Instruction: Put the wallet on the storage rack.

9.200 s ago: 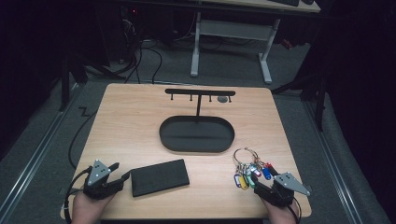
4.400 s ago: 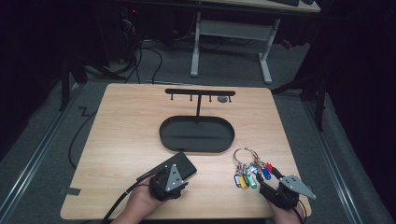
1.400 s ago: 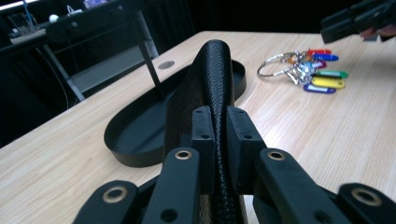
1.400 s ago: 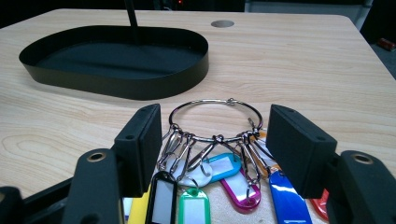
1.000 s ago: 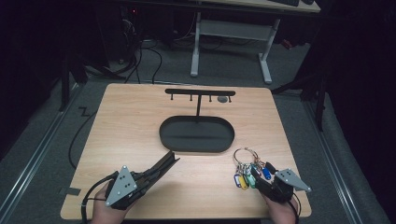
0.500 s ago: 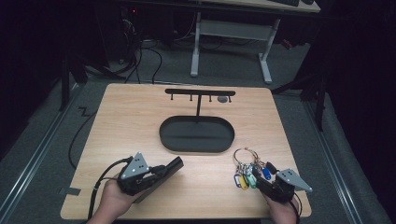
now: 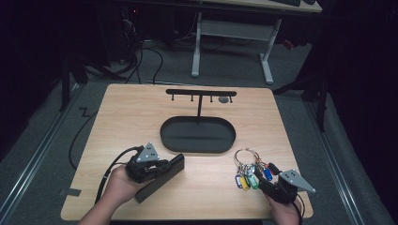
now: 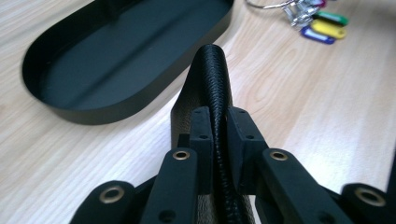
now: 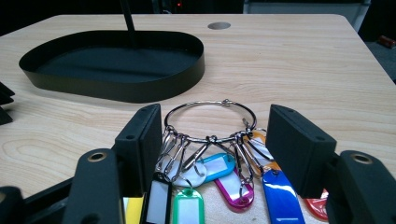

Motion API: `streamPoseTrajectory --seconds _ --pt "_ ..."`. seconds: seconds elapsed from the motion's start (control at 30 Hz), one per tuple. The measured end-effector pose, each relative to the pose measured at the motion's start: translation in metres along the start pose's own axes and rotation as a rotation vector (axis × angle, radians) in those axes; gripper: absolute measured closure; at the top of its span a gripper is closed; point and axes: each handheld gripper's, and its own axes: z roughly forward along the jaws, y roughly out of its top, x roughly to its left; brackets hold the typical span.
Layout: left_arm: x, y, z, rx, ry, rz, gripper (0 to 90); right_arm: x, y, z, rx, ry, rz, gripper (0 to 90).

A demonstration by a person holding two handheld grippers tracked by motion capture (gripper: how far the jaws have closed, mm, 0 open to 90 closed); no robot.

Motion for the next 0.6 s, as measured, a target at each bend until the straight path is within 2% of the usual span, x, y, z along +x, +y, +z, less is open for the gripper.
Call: streamPoseTrajectory --seconds 0.2,0.4,0.47,0.6 --pt "0.0015 0.0026 -0.0045 0.05 0.016 0.023 73.5 0.0006 0.0005 -0.001 0.002 0.001 -0.002 36.5" --pt "-0.0009 -0.0039 -0.0045 0.111 0.027 0.048 64.3 0.0005 0.0009 -0.0009 0.002 0.007 -0.006 36.5" --pt "-0.0017 -0.0061 -0.004 0.137 0.028 0.06 63.2 0.0005 0.001 -0.0006 0.0 0.008 -0.005 36.5" --pt "-0.004 -0.0067 -0.0038 0.205 0.058 0.096 61.1 0.0008 0.0008 -0.0008 0.001 0.014 -0.002 36.5"
